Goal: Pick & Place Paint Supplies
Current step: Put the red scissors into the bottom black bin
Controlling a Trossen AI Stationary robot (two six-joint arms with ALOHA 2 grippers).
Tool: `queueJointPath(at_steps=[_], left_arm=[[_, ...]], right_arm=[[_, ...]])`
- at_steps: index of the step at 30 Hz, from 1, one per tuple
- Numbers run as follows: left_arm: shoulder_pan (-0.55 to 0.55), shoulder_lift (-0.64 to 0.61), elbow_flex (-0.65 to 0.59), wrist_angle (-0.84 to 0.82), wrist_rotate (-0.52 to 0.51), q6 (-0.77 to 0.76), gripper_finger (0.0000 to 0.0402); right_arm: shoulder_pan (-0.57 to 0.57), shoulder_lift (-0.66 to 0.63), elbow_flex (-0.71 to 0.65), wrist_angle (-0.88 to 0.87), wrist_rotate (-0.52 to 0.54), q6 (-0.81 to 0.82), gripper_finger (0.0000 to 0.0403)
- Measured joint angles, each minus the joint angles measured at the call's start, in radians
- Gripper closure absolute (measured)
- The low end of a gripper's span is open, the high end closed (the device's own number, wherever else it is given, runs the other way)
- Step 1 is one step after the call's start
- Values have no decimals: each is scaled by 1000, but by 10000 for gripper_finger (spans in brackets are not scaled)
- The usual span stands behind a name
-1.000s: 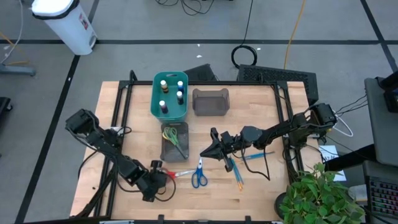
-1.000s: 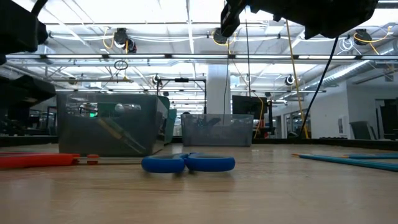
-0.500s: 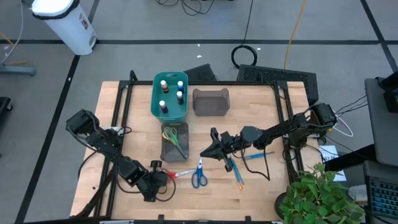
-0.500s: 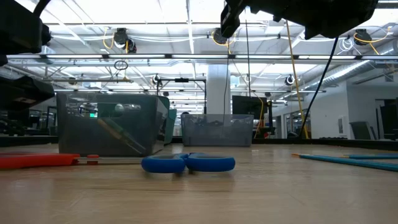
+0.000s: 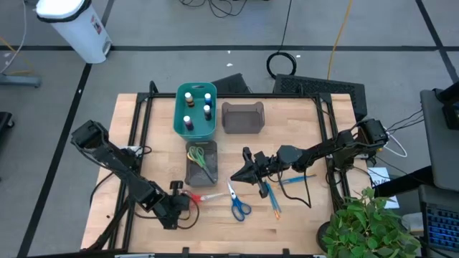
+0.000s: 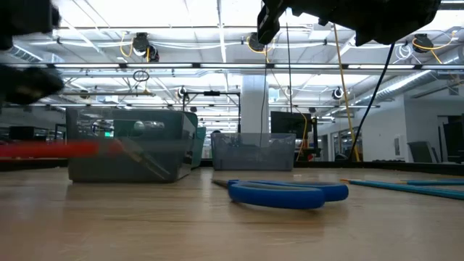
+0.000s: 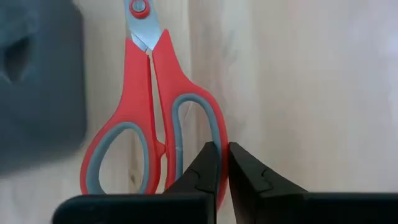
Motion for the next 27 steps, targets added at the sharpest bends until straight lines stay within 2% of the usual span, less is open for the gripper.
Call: queueJointPath(at_steps=[5, 10, 13, 18, 22, 27], left_arm=[[-5, -50, 72, -140, -27, 89, 383], [-6, -78, 215, -256, -32, 240, 387], [-1, -81, 317, -404, -40, 345, 387], [20, -83, 459, -752, -102, 572, 382], [67, -83, 491, -961, -113, 794, 380], [185, -83, 487, -1119, -168, 840, 378]], right_arm=[[0, 0, 0, -7, 0, 0, 394], [0, 0, 0, -7, 0, 0, 394], [0, 0, 0, -4, 0, 0, 394], [0, 0, 0, -6, 0, 0, 394], [0, 0, 0, -6, -3, 0, 394], [0, 0, 0, -6, -3, 0, 394]])
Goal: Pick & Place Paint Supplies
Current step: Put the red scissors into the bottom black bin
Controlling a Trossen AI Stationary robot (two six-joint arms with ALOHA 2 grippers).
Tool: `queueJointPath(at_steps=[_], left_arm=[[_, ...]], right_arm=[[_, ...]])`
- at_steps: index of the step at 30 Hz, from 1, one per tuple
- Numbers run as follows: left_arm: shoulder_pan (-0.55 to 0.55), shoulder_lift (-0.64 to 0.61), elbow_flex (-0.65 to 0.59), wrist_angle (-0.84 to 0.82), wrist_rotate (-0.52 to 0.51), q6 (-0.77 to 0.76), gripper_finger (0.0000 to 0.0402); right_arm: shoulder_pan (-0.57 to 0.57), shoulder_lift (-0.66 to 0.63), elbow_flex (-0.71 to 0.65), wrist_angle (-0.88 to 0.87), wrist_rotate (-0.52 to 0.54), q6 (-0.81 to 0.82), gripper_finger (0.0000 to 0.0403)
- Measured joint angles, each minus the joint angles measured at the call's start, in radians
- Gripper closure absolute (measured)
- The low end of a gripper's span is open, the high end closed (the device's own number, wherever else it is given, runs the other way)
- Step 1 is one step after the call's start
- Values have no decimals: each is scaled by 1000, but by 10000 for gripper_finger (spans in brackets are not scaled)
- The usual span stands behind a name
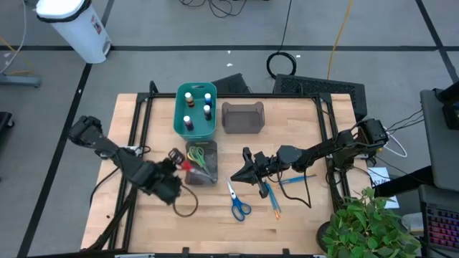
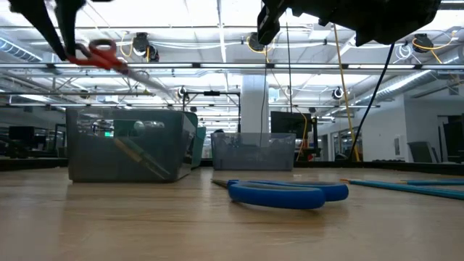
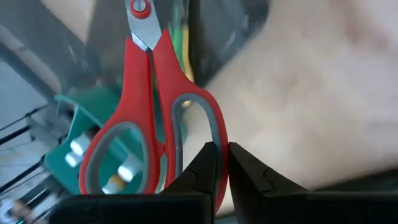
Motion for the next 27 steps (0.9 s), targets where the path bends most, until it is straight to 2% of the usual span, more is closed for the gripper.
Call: queueJointPath(at_steps=[7, 13, 20, 27], left_arm=[[119, 3, -13, -29, -39, 194, 377], [180, 48, -13, -12, -27, 359, 376], [209, 118, -13, 0, -24, 467, 376], [211, 137, -13, 43, -14, 493, 376]], right_arm=[[0, 0, 0, 0, 0, 0, 394], [0, 0, 0, 0, 1, 0, 394], [0, 0, 0, -1, 2, 0, 394], [0, 0, 0, -2, 3, -9, 394]])
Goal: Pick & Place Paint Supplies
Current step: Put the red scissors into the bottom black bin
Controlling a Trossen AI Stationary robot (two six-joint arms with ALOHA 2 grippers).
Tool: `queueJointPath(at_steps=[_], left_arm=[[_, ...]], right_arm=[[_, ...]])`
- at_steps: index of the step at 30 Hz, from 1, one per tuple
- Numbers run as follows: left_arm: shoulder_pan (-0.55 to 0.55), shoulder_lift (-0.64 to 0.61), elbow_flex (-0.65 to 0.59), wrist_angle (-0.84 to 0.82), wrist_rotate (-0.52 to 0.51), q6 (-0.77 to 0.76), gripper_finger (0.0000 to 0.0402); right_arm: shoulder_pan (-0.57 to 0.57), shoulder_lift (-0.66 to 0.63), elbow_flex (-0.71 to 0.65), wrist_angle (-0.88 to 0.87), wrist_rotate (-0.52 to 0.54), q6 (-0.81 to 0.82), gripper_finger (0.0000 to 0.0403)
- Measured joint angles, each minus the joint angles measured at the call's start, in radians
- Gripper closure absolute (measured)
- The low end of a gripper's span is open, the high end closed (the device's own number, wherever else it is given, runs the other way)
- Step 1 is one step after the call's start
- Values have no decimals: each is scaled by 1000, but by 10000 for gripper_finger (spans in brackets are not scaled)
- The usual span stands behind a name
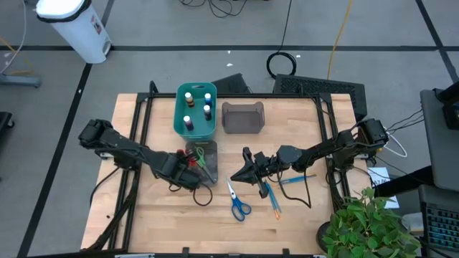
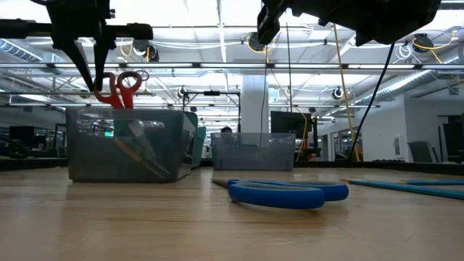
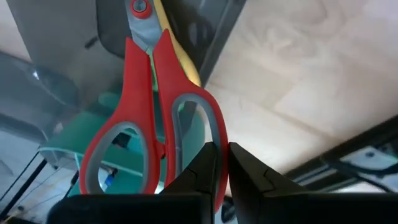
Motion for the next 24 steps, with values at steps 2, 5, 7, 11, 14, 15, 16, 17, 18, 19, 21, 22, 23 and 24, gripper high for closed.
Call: queueJointPath(at_steps=[2, 5, 7, 11, 14, 15, 16, 17, 18, 19, 21, 22, 23, 24], left_arm=[[0, 0, 0, 31, 20, 0, 376], [1, 0, 0, 94, 52, 0, 376], [5, 0, 0, 120, 82, 0, 376], [18, 0, 0, 170, 95, 31, 376], [31, 0, 0, 188, 96, 37, 376], [36, 0, 0, 195, 95, 30, 376], [41, 0, 0, 205, 96, 13, 375], [45, 0, 0, 216, 96, -5, 375], [49, 0, 0, 227, 95, -26, 375], [53, 0, 0, 237, 87, -42, 375], [53, 0, 0, 244, 52, -60, 373], [53, 0, 0, 246, 36, -61, 369], [53, 0, 0, 250, 22, -60, 362], [53, 0, 0, 257, 8, -59, 353]], right_arm=[[0, 0, 0, 0, 0, -15, 394], [0, 0, 0, 0, 0, -17, 394], [0, 0, 0, 0, 0, -14, 394], [0, 0, 0, 1, 0, -14, 394], [0, 0, 0, 0, 0, -14, 394], [0, 0, 0, 0, 0, -14, 394], [0, 0, 0, 1, 0, -14, 394], [0, 0, 0, 1, 0, -14, 394], [0, 0, 0, 1, 0, -14, 394], [0, 0, 0, 1, 0, -14, 394], [0, 0, 0, 1, 0, -14, 394], [0, 0, 0, 0, 0, -14, 394], [0, 0, 0, 0, 0, -14, 394], [0, 0, 0, 0, 0, -14, 394]])
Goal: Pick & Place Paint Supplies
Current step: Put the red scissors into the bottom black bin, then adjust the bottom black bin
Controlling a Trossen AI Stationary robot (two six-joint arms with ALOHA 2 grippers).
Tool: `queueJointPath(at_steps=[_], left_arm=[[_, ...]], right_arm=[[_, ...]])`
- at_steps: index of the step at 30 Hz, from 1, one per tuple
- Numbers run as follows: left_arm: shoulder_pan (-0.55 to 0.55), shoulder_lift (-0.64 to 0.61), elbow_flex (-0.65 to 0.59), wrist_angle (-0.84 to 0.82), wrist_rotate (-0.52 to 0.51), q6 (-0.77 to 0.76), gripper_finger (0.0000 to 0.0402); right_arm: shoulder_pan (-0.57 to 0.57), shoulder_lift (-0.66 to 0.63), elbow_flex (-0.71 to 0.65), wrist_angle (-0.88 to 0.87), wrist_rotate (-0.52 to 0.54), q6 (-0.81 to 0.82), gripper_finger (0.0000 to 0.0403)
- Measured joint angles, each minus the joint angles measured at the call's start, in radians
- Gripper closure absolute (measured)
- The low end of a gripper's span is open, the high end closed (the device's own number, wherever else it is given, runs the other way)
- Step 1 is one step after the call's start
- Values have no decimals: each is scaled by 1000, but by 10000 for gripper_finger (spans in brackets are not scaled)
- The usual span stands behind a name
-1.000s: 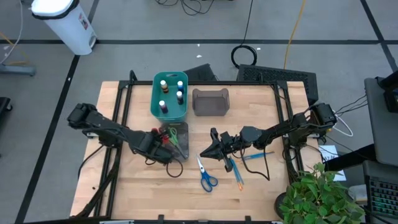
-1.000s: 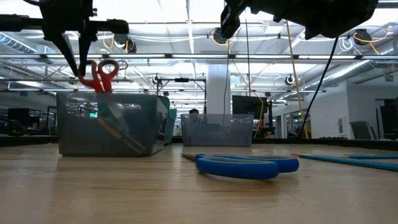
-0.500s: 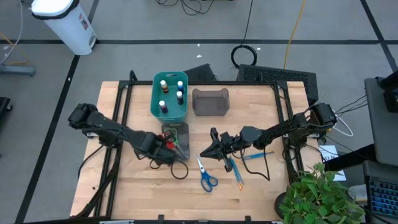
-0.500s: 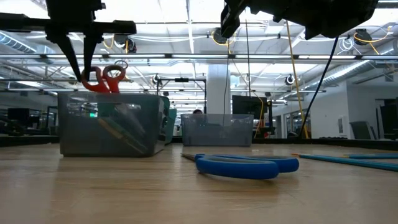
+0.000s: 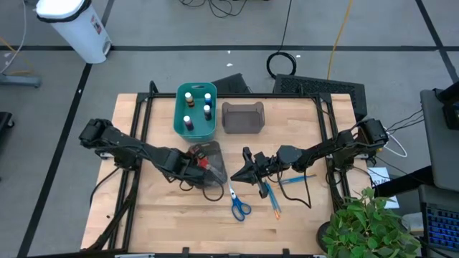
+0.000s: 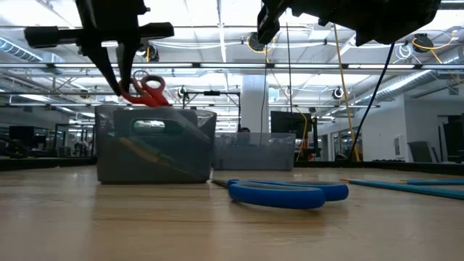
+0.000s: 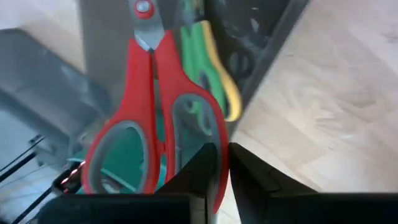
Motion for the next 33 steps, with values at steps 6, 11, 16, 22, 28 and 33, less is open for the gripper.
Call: queueJointPath(at_steps=[6, 11, 16, 22, 28, 33], left_arm=[[0, 0, 0, 12, -52, -27, 273], [-1, 0, 0, 11, -92, -97, 223], [-22, 0, 0, 16, -141, -387, 205], [-23, 0, 0, 200, 100, -805, 216], [-75, 8, -21, 501, 221, -822, 233], [-109, 19, -44, 576, 188, -867, 240]], right_arm=[[0, 0, 0, 0, 0, 0, 394], [0, 0, 0, 0, 0, 0, 394], [0, 0, 0, 0, -2, 0, 394], [0, 0, 0, 1, -3, 0, 394], [0, 0, 0, 1, -3, 0, 394], [2, 0, 0, 1, -3, 0, 394]])
